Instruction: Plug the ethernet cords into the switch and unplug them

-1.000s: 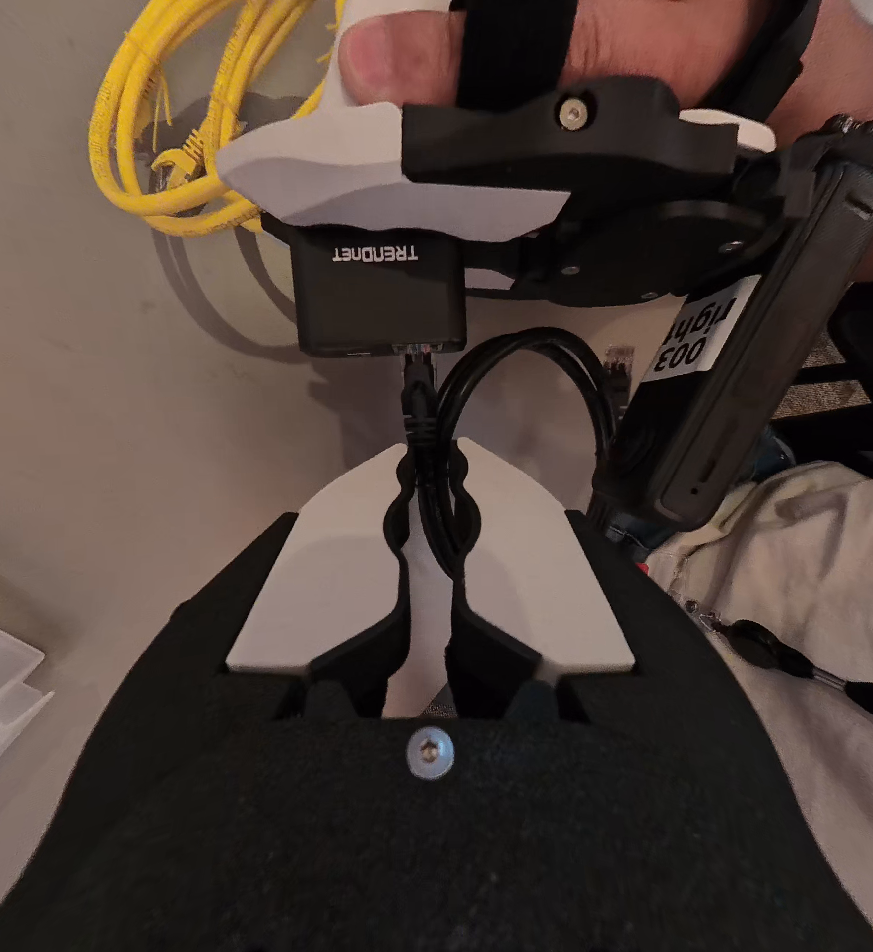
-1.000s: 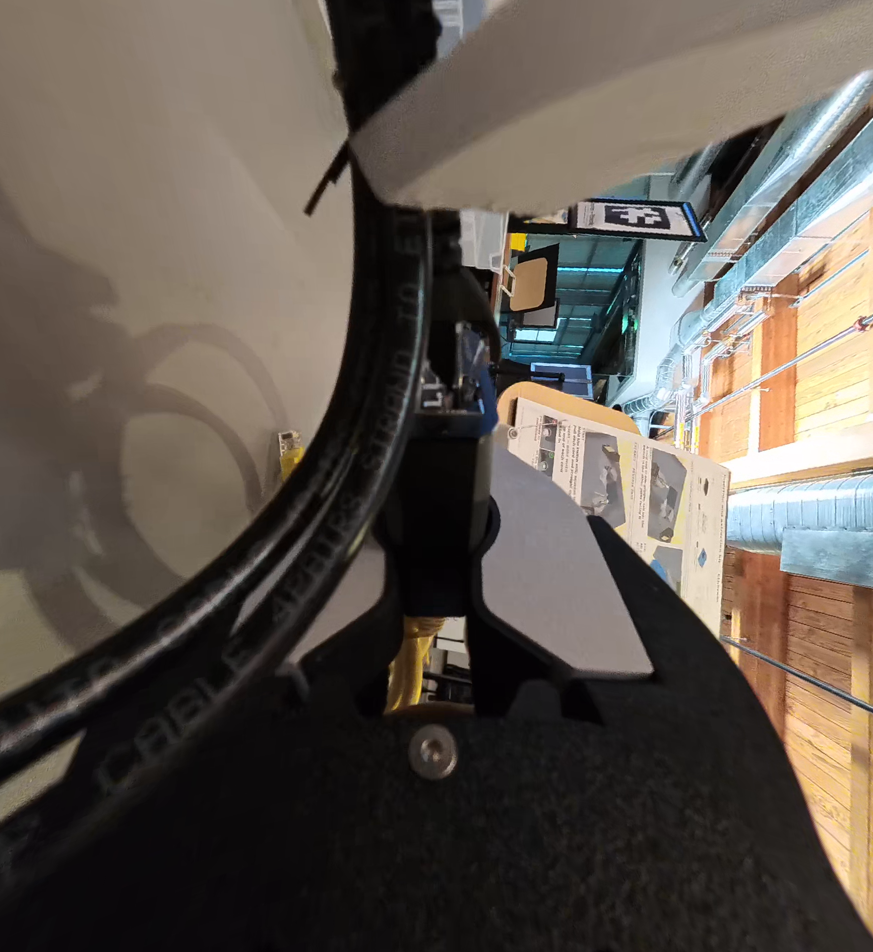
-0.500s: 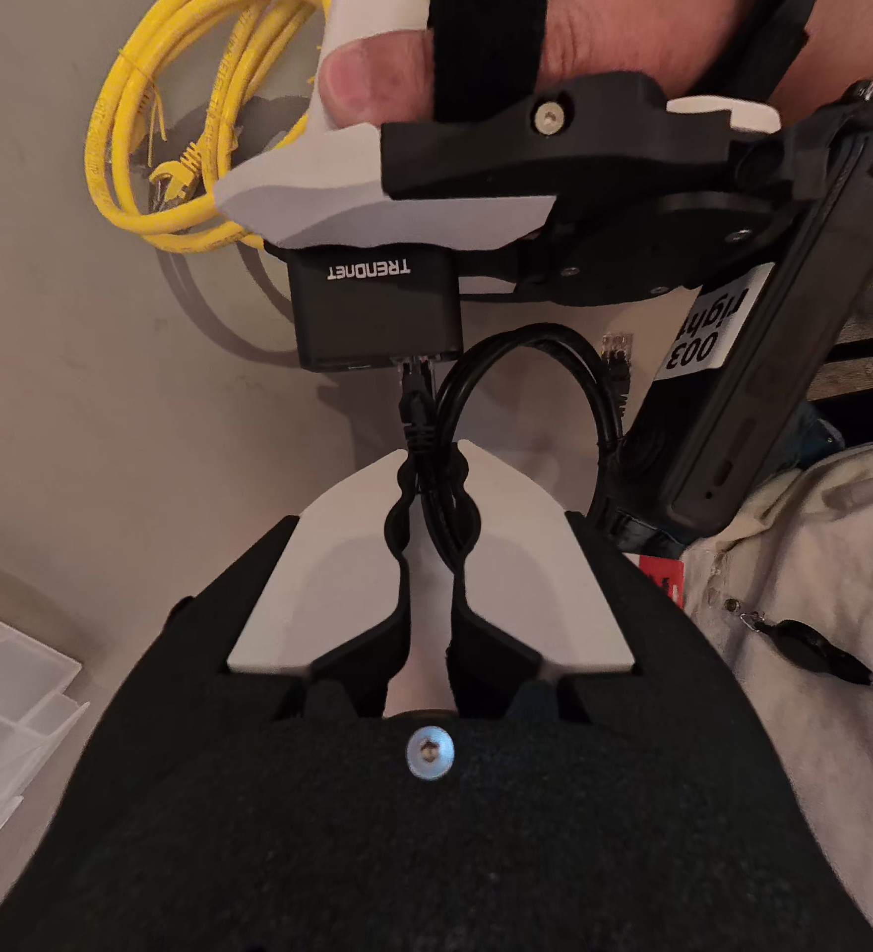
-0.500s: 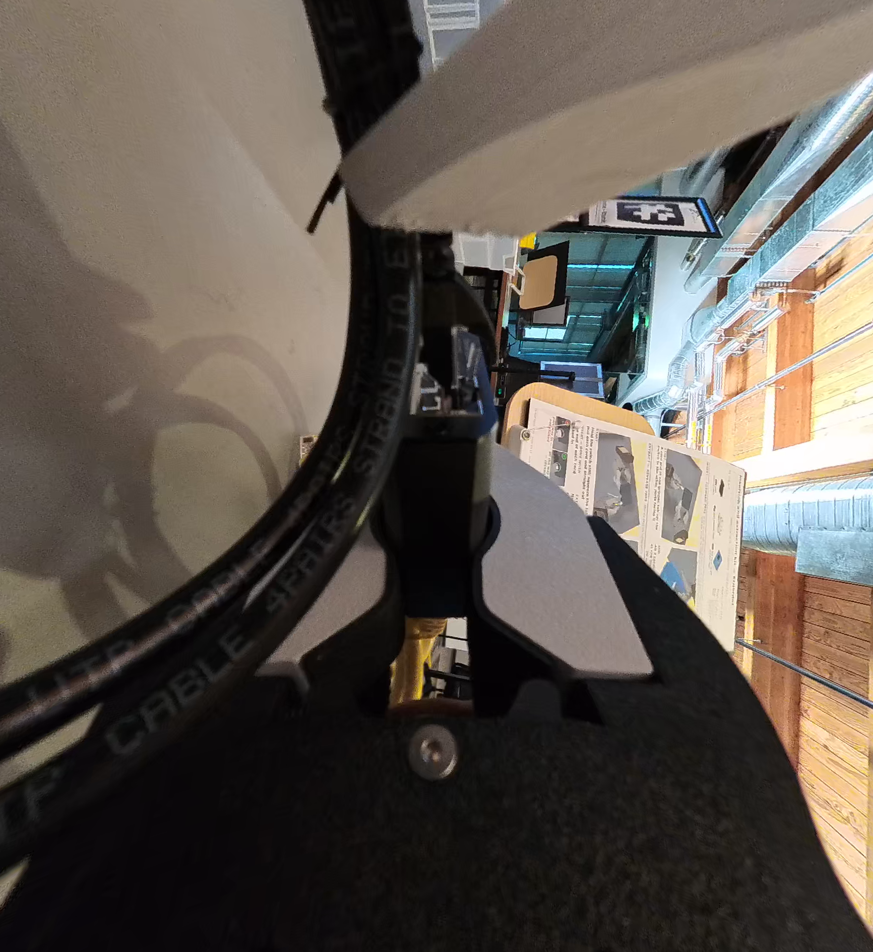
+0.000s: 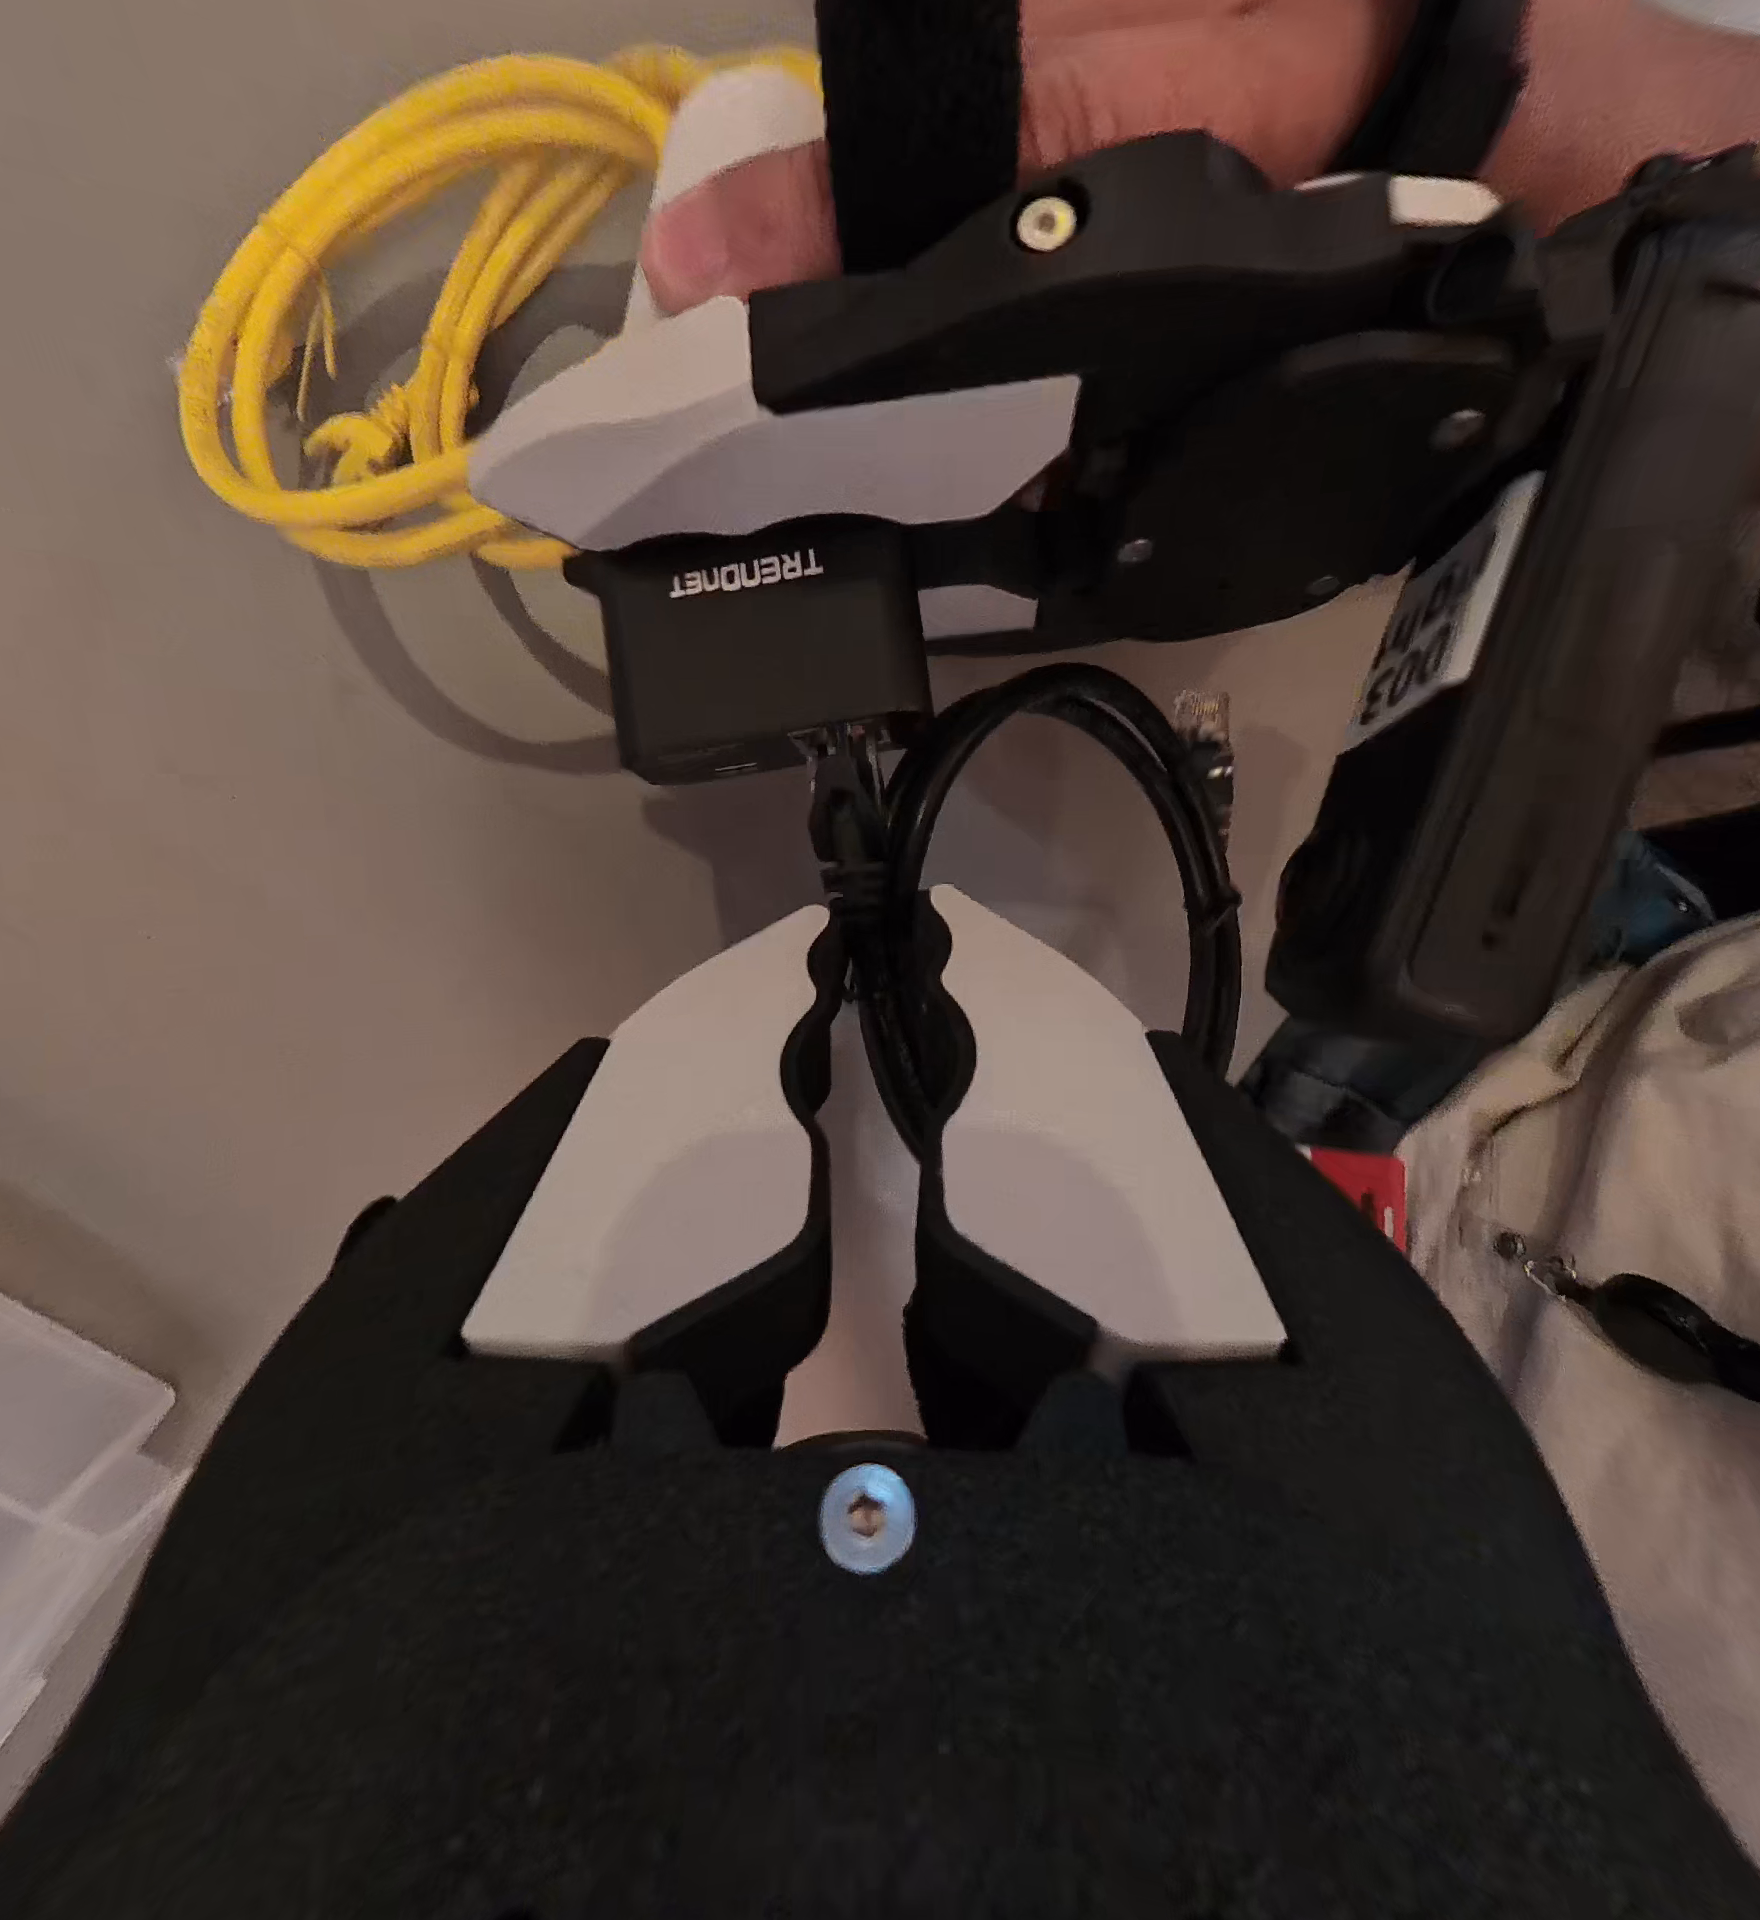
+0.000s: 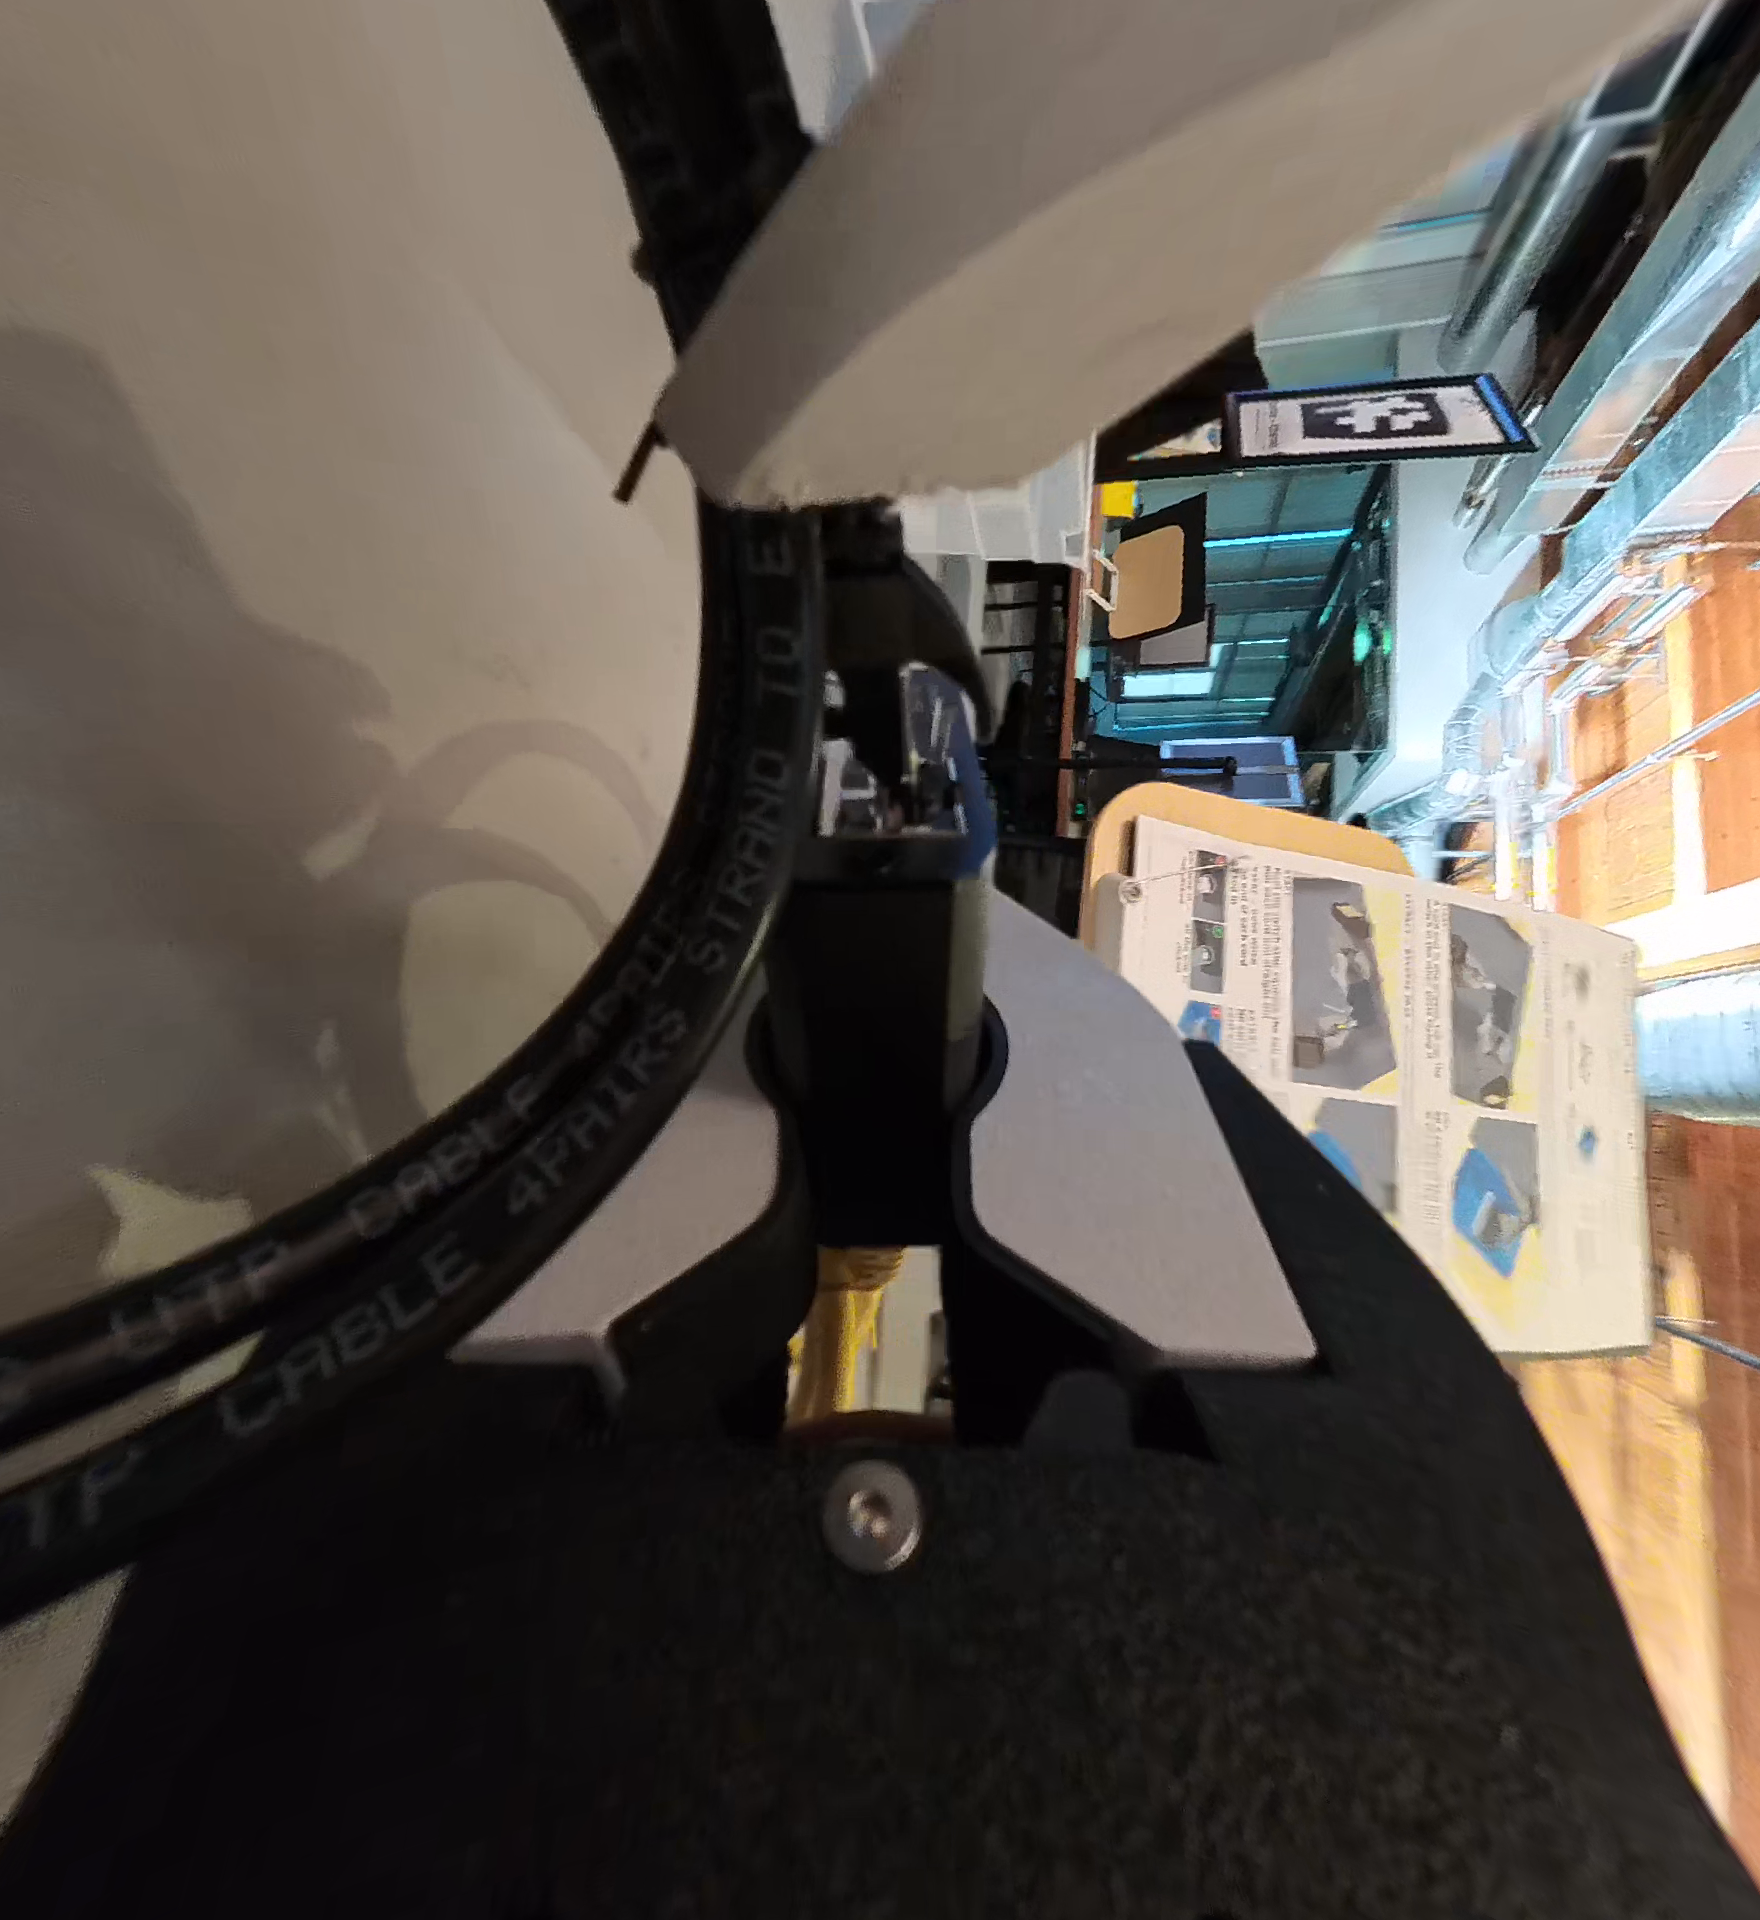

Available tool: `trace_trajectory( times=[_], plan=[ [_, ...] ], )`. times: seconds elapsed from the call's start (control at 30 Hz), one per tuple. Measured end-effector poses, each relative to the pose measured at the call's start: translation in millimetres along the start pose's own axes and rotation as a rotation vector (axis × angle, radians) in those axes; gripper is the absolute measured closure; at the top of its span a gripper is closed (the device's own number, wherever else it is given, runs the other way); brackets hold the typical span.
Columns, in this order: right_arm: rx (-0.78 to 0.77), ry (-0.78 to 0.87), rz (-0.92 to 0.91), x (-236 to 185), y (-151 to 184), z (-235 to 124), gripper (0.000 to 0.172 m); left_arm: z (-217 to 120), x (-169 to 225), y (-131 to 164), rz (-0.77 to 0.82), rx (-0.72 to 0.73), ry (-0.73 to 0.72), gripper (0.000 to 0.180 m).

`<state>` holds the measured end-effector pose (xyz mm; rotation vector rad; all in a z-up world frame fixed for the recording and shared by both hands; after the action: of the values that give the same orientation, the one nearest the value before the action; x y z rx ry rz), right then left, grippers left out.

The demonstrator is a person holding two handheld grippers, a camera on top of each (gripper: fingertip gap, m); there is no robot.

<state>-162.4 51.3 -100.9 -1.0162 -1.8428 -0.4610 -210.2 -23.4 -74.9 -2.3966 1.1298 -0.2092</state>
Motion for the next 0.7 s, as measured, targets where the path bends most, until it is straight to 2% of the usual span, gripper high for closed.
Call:
trace_trajectory(
  times=[0.03,0.13,0.23,0.37,0.47,0.53,0.6,0.7],
  plan=[
    [0.021,-0.015,0.044,0,2,1,0.146,-3,-2,-4,-0.021,0.067,0.009,0.168],
    [0.09,-0.008,0.138,12,8,-5,0.145,-16,0,-13,-0.081,0.273,0.051,0.168],
    [0.08,-0.016,0.12,8,7,-3,0.148,-19,0,-7,-0.096,0.331,0.001,0.164],
    [0.103,-0.022,0.157,8,10,-3,0.148,-34,0,-4,-0.185,0.455,0.036,0.149],
    [0.136,-0.03,0.192,9,10,-5,0.149,-32,-3,1,-0.246,0.507,0.043,0.138],
    [0.132,-0.026,0.181,8,9,-5,0.149,-30,-4,1,-0.282,0.548,0.053,0.139],
    [0.137,-0.028,0.182,7,7,-5,0.148,-28,-3,1,-0.301,0.577,0.065,0.15],
    [0.139,-0.028,0.177,5,6,-5,0.148,-19,4,2,-0.304,0.552,0.09,0.153]
  ],
)
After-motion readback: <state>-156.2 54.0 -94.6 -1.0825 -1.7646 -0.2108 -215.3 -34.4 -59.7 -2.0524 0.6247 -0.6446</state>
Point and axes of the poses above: each gripper's, where its closed fingertips meet, z out along the fingers, y out of its underside, x = y × z across the jaws, the point moved 3 cm from there along -z, back along the fingers, and after that the axes turned 14 degrees about -y, right-handed, at the moved point
